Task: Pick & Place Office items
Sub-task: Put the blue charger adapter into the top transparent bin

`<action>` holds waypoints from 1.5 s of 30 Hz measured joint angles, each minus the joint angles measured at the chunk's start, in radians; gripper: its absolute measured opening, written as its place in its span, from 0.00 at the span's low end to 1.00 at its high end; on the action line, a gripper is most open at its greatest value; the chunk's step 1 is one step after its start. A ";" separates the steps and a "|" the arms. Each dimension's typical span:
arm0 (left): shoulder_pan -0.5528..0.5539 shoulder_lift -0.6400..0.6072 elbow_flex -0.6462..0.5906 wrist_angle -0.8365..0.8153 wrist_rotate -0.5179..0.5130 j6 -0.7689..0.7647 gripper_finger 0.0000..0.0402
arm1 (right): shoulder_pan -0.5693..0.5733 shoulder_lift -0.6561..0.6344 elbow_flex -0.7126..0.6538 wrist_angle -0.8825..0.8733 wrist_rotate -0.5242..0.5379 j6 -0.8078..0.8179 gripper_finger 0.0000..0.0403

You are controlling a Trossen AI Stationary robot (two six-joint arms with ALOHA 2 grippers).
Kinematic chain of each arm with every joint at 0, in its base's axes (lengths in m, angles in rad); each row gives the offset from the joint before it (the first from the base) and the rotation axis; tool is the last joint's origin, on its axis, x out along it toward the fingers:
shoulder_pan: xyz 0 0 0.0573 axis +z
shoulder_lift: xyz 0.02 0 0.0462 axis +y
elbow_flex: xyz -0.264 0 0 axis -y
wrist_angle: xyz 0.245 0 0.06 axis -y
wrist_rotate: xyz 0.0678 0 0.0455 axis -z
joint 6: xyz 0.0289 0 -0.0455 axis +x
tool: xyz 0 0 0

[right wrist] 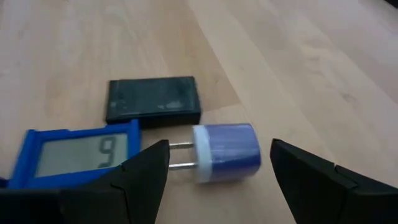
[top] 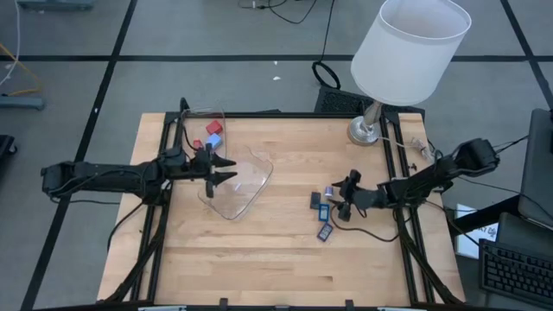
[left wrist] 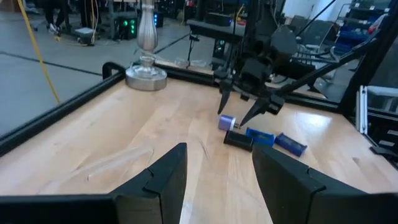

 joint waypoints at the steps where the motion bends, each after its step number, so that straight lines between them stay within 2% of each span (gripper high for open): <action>1: 0.000 0.008 0.001 0.003 0.000 0.000 0.45 | -0.007 0.005 0.000 0.000 0.000 0.003 0.66; 8: 0.000 0.057 0.000 0.018 -0.001 -0.003 0.45 | -0.029 0.029 0.000 0.049 -0.030 -0.007 0.57; 18: 0.000 0.092 0.000 0.058 -0.001 -0.005 0.45 | -0.034 0.029 0.000 0.057 -0.055 -0.023 0.38; 26: 0.000 0.091 0.000 0.058 -0.001 -0.010 0.45 | -0.034 0.030 -0.001 0.041 -0.057 -0.031 0.32; 30: 0.000 0.091 0.000 0.058 -0.001 -0.014 0.45 | -0.034 0.023 -0.001 0.051 -0.055 -0.047 0.26; 35: 0.000 0.091 0.000 0.058 -0.001 -0.014 0.45 | -0.040 0.016 -0.001 0.144 -0.052 -0.050 0.19; 40: 0.000 0.091 0.000 0.060 -0.001 -0.014 0.45 | -0.071 0.028 0.005 0.187 -0.049 -0.021 0.21; 45: 0.000 0.091 0.000 0.076 0.000 -0.014 0.45 | -0.080 0.077 0.040 0.294 -0.036 0.004 0.37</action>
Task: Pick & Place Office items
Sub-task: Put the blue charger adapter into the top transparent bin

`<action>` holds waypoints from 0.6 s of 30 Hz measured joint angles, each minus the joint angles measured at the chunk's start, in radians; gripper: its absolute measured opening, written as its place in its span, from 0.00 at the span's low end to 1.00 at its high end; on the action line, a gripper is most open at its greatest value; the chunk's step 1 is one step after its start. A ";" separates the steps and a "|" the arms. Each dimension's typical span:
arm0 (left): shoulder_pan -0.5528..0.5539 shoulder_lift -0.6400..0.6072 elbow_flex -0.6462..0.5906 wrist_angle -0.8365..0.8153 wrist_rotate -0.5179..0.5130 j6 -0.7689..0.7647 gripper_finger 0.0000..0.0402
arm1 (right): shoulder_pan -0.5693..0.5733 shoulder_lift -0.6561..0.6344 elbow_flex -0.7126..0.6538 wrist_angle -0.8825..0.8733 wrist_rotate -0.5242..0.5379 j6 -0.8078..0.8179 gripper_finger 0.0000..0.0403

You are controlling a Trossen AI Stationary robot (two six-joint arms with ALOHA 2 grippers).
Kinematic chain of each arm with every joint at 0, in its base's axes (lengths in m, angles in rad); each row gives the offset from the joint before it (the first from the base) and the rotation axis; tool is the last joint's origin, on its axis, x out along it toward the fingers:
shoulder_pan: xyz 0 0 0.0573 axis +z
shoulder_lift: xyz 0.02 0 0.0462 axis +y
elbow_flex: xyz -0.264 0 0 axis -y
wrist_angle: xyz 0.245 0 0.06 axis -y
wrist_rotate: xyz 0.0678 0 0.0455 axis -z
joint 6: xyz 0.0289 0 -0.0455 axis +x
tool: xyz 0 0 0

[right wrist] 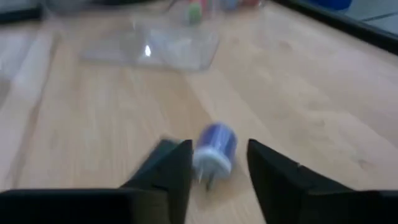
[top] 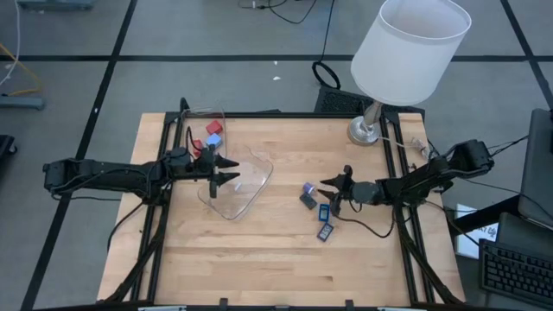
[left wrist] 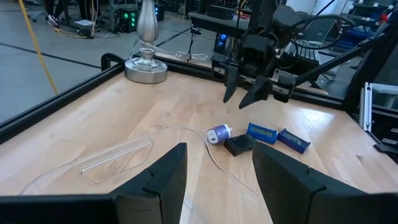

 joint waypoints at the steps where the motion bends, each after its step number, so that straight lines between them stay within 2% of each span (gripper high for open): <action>1: 0.000 0.000 0.000 0.001 0.000 0.000 0.45 | 0.000 0.016 0.009 0.017 0.018 0.014 0.41; 6: 0.000 0.000 0.000 0.002 0.000 -0.003 0.45 | 0.000 0.130 0.063 0.026 0.036 0.025 0.57; 13: 0.000 0.000 0.000 0.003 0.000 -0.004 0.45 | -0.027 0.285 0.152 0.025 0.030 0.039 0.72; 18: 0.000 0.000 0.000 0.001 0.000 -0.004 0.45 | -0.068 0.326 0.197 0.010 -0.099 0.028 0.75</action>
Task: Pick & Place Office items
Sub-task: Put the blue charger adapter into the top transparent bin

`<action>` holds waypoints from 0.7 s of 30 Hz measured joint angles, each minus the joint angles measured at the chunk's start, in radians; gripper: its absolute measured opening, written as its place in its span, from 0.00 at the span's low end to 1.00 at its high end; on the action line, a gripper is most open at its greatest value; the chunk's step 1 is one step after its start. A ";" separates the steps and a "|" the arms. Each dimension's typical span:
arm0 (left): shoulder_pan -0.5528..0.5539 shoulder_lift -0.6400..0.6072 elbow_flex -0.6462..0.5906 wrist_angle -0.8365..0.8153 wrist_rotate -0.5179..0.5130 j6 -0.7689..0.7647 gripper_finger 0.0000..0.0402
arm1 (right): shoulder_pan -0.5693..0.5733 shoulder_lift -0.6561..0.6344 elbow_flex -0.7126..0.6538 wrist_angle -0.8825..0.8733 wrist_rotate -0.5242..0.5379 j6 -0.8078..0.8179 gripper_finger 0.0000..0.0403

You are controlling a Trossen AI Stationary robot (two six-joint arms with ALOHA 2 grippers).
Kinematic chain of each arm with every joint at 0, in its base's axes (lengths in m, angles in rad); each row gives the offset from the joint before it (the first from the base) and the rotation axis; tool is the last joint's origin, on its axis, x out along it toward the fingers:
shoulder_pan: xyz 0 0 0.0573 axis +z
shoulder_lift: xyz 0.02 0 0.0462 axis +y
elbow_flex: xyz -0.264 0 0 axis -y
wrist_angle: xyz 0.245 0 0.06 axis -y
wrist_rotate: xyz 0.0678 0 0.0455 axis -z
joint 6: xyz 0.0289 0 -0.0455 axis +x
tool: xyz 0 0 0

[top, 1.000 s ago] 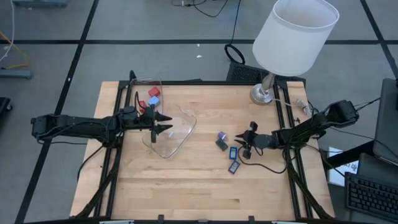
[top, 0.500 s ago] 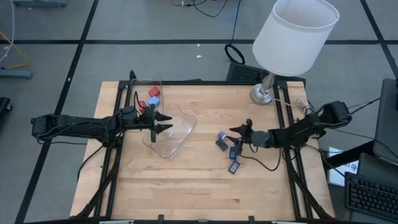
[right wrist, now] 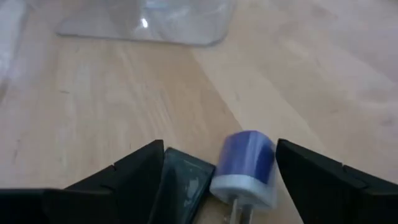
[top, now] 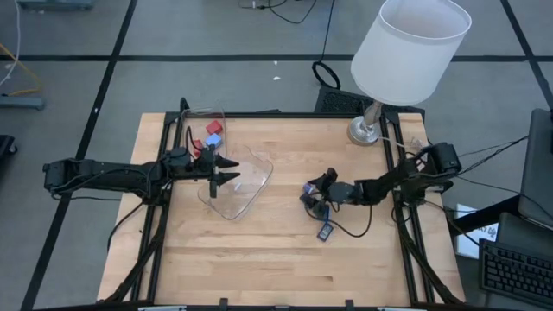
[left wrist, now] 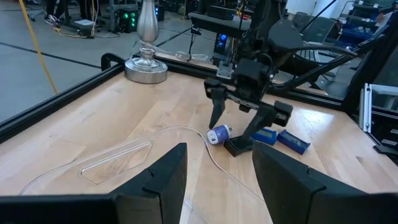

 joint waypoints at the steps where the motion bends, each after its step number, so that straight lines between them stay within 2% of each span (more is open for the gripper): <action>1: 0.000 0.000 0.000 0.000 0.000 0.000 0.45 | -0.005 0.010 0.007 -0.014 -0.004 0.002 0.75; 12: 0.000 0.000 0.000 -0.005 0.000 0.000 0.45 | -0.024 0.018 0.016 -0.056 -0.052 0.022 0.60; 21: 0.000 0.000 0.000 -0.006 0.000 -0.001 0.45 | -0.023 0.015 0.015 -0.056 -0.080 0.004 0.42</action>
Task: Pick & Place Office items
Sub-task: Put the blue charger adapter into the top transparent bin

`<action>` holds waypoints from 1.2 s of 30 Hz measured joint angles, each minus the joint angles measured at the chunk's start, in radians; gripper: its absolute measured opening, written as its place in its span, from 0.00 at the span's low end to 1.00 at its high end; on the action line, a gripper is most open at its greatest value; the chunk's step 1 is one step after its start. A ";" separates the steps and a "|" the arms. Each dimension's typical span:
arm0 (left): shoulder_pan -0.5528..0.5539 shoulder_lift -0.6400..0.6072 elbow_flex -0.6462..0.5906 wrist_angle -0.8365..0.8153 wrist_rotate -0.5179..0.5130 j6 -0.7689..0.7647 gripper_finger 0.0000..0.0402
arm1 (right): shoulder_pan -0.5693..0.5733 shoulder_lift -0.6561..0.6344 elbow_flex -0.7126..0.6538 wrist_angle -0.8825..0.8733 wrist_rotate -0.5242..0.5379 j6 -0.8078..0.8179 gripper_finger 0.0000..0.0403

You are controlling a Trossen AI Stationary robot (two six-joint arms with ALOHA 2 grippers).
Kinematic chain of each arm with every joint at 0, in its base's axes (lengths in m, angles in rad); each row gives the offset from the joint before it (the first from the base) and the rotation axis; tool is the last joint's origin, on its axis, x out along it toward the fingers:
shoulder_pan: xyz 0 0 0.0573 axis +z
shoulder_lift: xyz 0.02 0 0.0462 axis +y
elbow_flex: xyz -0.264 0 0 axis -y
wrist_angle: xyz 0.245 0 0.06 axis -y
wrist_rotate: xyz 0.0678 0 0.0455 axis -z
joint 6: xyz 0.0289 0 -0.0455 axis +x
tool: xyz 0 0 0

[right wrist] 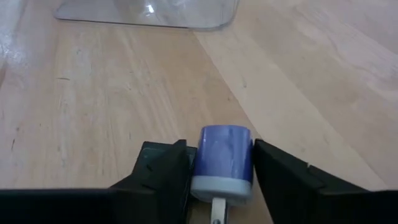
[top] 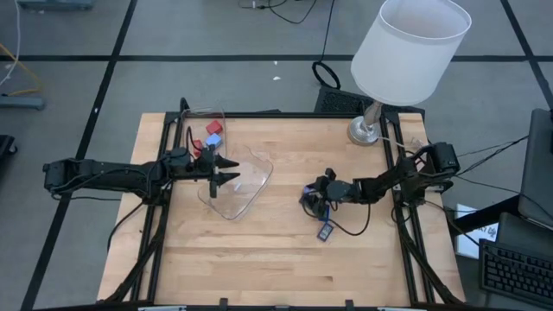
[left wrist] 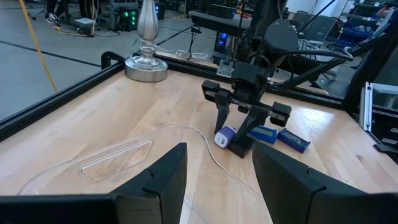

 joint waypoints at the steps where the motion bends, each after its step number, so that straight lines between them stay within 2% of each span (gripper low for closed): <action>1: 0.000 0.000 0.000 0.000 0.000 0.000 0.45 | 0.000 0.000 0.000 0.000 0.000 -0.002 0.40; 6: 0.000 0.000 0.000 0.000 0.000 0.000 0.45 | 0.000 0.000 0.000 0.000 -0.003 -0.019 0.30; 13: 0.000 0.000 0.000 0.000 0.000 0.000 0.45 | 0.000 -0.030 -0.002 0.008 -0.005 -0.089 0.30; 26: -0.001 0.000 0.000 0.003 0.002 -0.048 0.45 | 0.001 -0.276 -0.002 0.035 0.003 -0.179 0.30; 33: -0.027 0.023 0.000 0.026 0.000 -0.087 0.45 | 0.001 -0.328 -0.002 0.146 0.002 -0.242 0.30; 36: -0.046 0.048 0.001 0.105 -0.001 -0.087 0.45 | 0.002 -0.331 -0.002 0.219 -0.007 -0.268 0.30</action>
